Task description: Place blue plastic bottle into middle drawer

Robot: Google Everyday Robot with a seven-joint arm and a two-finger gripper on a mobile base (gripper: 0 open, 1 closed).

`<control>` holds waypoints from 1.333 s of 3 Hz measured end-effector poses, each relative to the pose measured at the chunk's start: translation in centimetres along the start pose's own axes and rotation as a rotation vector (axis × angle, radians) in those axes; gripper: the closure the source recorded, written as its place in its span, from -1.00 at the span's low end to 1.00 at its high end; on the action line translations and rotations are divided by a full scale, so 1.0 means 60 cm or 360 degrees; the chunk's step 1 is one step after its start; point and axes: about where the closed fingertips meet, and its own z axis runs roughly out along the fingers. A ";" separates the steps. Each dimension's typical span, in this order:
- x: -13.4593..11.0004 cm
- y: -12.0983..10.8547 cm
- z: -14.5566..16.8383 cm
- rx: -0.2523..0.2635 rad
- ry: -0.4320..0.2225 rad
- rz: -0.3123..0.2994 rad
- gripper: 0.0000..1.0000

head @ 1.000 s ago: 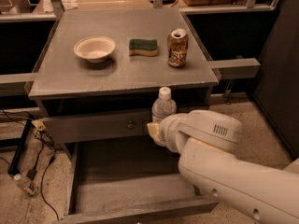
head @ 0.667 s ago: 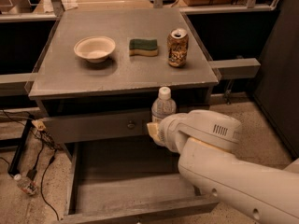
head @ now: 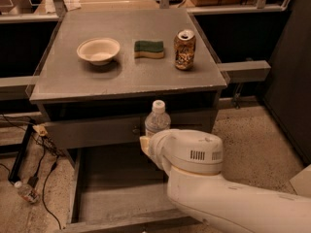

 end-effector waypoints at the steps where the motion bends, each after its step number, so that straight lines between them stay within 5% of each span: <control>1: 0.006 0.005 0.005 -0.0006 0.0006 -0.0016 1.00; 3: 0.050 0.016 0.063 -0.0033 0.0049 -0.0182 1.00; 4: 0.110 0.038 0.158 -0.0080 0.0043 -0.0373 1.00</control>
Offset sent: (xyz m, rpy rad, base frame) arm -0.0047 0.0116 -0.0520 0.0452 0.0558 -0.0270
